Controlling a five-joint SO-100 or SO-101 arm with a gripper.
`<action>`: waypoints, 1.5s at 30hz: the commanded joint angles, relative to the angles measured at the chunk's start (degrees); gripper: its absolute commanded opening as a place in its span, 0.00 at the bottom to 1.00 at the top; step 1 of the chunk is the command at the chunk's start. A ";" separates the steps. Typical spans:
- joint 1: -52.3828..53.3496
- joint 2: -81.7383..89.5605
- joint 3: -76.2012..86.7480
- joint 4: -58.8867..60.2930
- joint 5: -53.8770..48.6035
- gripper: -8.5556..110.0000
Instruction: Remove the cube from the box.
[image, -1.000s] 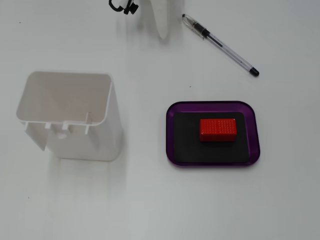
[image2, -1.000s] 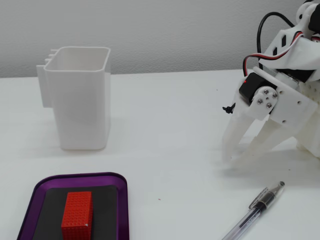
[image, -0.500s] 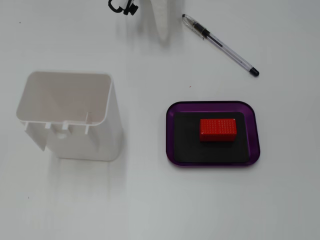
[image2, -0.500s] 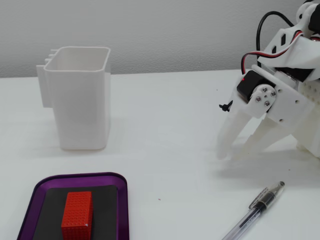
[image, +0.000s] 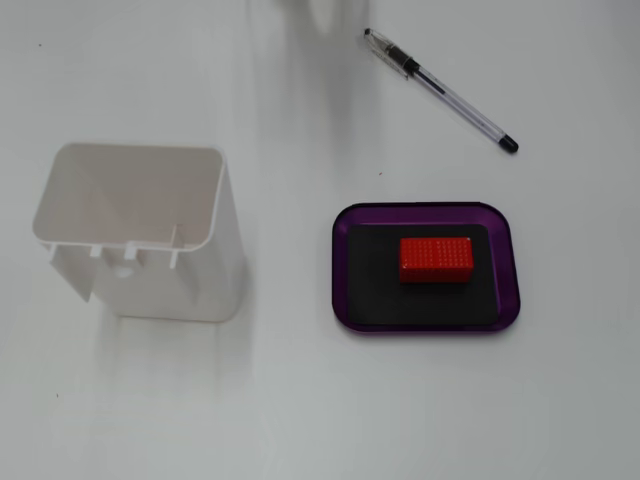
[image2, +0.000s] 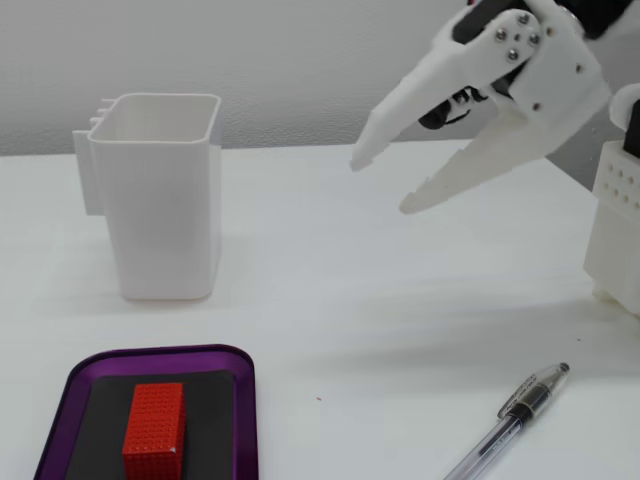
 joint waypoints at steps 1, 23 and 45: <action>-1.76 -23.91 -19.95 -0.44 5.01 0.19; -9.93 -90.97 -89.82 19.95 11.07 0.29; -9.67 -99.40 -91.67 19.60 10.90 0.09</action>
